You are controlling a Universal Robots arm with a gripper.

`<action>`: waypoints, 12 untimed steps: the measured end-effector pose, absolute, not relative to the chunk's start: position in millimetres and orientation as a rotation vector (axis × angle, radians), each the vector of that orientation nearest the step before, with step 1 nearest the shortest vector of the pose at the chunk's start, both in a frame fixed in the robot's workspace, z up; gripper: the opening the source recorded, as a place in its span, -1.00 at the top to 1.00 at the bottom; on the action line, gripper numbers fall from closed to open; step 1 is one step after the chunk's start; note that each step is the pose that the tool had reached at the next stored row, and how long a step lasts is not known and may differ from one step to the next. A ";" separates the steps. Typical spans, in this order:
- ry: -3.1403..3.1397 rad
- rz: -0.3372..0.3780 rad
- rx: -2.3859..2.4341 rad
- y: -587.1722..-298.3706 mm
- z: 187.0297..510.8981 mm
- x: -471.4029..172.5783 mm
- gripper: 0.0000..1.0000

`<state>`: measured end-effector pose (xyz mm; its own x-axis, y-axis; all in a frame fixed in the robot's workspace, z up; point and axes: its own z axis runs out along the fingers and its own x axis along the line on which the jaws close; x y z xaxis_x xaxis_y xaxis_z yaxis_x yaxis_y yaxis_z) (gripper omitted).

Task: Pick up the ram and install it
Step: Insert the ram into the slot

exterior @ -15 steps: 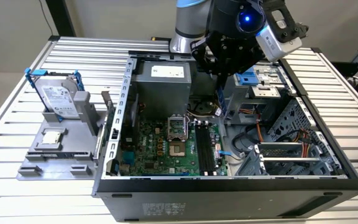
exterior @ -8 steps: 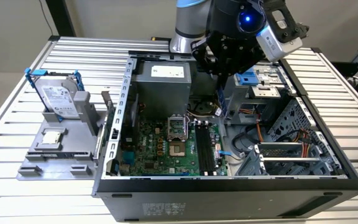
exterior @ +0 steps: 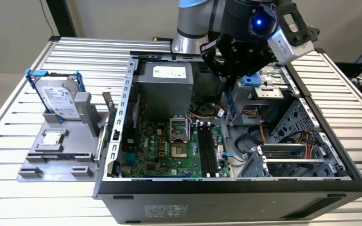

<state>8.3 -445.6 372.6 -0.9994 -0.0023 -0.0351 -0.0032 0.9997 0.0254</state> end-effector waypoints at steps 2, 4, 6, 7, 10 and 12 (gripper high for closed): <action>3.106 0.039 -0.004 -445.6 371.1 10.9 1.00; 3.106 0.040 -0.004 -445.6 369.6 12.8 1.00; 3.106 0.039 -0.004 -445.6 368.3 14.6 1.00; 3.106 0.039 -0.004 -445.6 367.5 15.5 1.00; 3.106 0.040 -0.004 -445.6 364.9 17.2 1.00; 3.106 0.040 -0.004 -445.6 363.7 17.7 1.00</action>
